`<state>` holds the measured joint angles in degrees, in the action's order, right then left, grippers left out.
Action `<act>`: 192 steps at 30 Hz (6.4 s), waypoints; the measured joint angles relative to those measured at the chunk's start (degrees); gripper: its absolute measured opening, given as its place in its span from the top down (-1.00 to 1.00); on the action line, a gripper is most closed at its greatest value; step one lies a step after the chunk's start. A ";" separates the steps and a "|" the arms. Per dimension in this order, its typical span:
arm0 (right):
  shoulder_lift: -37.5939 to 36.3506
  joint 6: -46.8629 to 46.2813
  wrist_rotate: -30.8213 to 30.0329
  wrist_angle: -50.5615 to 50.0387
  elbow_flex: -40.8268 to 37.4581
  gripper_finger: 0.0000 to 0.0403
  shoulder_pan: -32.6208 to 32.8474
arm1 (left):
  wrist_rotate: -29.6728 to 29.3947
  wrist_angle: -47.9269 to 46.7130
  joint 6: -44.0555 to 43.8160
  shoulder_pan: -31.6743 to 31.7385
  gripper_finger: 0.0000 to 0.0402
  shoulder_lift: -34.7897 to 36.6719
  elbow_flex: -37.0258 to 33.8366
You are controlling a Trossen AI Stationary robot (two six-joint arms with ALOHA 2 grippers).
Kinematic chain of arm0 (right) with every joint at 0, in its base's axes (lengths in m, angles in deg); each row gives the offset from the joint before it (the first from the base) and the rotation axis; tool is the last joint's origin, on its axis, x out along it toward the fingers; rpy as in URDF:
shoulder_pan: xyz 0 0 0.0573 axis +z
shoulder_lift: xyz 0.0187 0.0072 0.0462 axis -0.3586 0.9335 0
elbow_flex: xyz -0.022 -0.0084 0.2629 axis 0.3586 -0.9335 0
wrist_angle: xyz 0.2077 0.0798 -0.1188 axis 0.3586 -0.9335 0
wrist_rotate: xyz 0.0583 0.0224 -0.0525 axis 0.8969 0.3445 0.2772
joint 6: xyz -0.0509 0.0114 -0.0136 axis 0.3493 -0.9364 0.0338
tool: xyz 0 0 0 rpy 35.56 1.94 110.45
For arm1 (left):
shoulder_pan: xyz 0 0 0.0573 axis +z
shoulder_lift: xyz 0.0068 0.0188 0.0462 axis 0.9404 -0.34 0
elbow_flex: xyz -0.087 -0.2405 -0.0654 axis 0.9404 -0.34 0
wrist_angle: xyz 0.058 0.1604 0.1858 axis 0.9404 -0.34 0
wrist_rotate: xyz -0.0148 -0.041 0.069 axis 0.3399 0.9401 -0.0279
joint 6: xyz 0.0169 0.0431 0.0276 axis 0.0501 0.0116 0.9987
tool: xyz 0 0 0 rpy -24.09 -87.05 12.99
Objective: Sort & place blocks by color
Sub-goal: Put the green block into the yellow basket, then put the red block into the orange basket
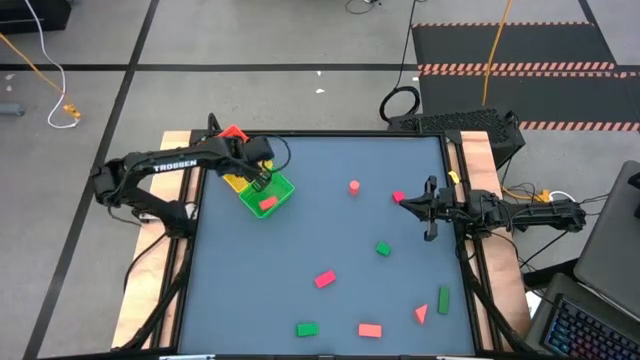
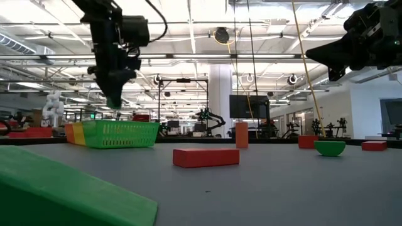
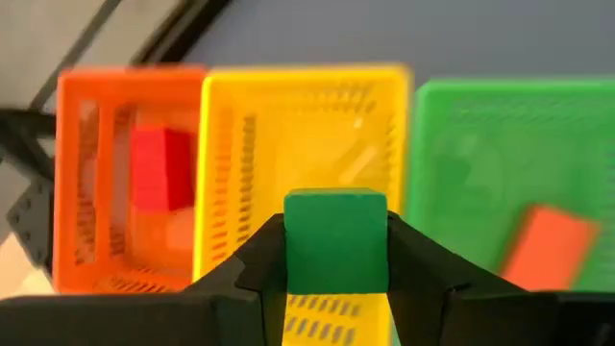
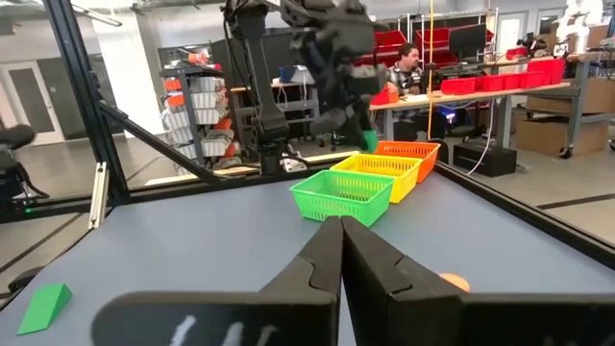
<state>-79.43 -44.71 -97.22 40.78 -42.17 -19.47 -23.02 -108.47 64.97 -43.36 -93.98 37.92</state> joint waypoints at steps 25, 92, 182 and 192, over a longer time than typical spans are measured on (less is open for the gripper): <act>0.00 0.00 0.00 -0.13 0.00 1.00 -0.02 | 5.28 4.34 -0.47 4.35 -0.71 0.12 -3.75; 60.96 -33.47 -10.23 -44.40 35.96 0.00 -11.60 | 21.17 60.81 17.53 -22.95 -0.20 -1.96 -2.72; 59.17 1.50 -8.46 -5.68 15.60 -0.21 -18.49 | 20.49 52.31 18.94 -28.92 -0.20 0.72 -2.74; 59.19 1.27 -5.51 -4.67 14.50 0.19 -18.60 | 20.51 52.34 18.79 -28.92 -0.20 0.72 -2.74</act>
<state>-20.24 -43.44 -102.72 36.12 -27.67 -38.07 -2.52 -56.13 83.76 -72.28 -93.26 35.17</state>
